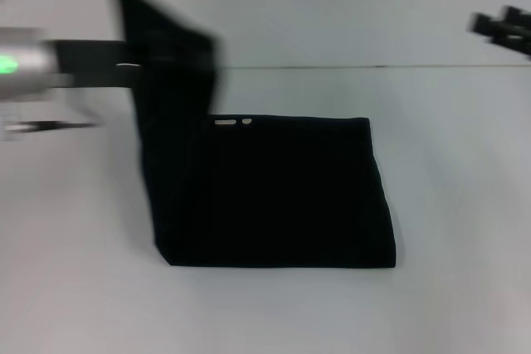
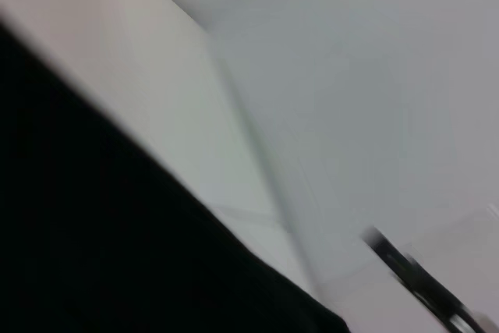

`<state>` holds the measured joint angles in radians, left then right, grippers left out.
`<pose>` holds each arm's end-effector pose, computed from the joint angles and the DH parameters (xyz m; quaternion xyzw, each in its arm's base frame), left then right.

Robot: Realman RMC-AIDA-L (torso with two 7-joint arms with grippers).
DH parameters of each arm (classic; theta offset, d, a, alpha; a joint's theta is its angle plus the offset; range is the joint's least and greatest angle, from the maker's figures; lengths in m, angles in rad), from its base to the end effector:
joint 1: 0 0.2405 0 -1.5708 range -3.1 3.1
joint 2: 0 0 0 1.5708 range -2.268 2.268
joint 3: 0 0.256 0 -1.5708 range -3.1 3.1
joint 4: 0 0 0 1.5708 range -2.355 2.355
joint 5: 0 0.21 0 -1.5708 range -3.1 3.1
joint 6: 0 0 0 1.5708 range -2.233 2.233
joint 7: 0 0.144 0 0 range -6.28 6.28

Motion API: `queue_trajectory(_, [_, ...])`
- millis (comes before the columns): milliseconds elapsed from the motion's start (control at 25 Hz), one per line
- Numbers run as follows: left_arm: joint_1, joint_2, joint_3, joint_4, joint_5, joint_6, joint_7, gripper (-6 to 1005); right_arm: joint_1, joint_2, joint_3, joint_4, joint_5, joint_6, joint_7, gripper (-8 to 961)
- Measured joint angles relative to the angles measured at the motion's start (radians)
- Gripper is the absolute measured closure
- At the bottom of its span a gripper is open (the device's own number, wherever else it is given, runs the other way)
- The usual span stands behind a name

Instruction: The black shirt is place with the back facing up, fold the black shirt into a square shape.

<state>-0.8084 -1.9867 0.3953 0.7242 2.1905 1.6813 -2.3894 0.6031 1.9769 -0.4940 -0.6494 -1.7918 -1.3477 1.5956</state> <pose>-0.1967 0.3987 0.0710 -0.7889 -0.5422 -0.2880 0.0254 0.2661 0.3998 0.0947 -0.8277 0.3117 0.3518 0.3064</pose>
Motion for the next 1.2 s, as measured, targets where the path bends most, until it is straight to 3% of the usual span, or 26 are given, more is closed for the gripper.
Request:
queue_trajectory(80, [-0.080,-0.061,0.076,-0.030,-0.007,-0.044,0.013,971,-0.038,-0.024,0.042,-0.003,0.026,-0.025,0.000,38])
queue_trajectory(200, [-0.143,-0.150,0.196,-0.078,-0.014,-0.152,0.038,971,-0.088,-0.059,0.106,-0.007,0.042,-0.060,0.001,38])
queue_trajectory(280, [-0.167,-0.183,0.274,-0.160,-0.064,-0.237,0.077,971,-0.113,-0.081,0.137,-0.009,0.045,-0.074,0.002,38])
queue_trajectory(320, [-0.178,-0.188,0.302,-0.210,-0.100,-0.276,0.102,971,-0.125,-0.091,0.149,-0.009,0.046,-0.081,0.002,38])
queue_trajectory(400, [-0.208,-0.187,0.353,-0.413,-0.221,-0.383,0.229,971,-0.138,-0.107,0.164,-0.009,0.048,-0.093,0.006,38])
queue_trajectory(520, [-0.201,-0.190,0.339,-0.606,-0.348,-0.459,0.414,972,-0.143,-0.115,0.166,-0.011,0.041,-0.093,0.021,38])
queue_trajectory(640, [-0.153,-0.190,0.299,-0.670,-0.431,-0.427,0.549,890,-0.139,-0.115,0.159,-0.010,0.020,-0.080,0.033,38])
queue_trajectory(960, [-0.039,-0.183,0.276,-0.547,-0.455,-0.158,0.571,706,-0.060,-0.119,0.139,-0.012,-0.186,-0.073,0.248,38])
queue_trajectory(1080, [0.005,-0.179,0.277,-0.478,-0.455,-0.148,0.570,638,-0.018,-0.132,0.102,-0.004,-0.281,-0.076,0.377,38])
queue_trajectory(1120, [0.048,-0.169,0.279,-0.410,-0.451,-0.187,0.560,596,-0.004,-0.136,0.077,0.003,-0.309,-0.077,0.415,38])
queue_trajectory(1200, [0.071,-0.157,0.279,-0.376,-0.447,-0.238,0.541,512,0.021,-0.142,0.027,0.018,-0.357,-0.075,0.477,38])
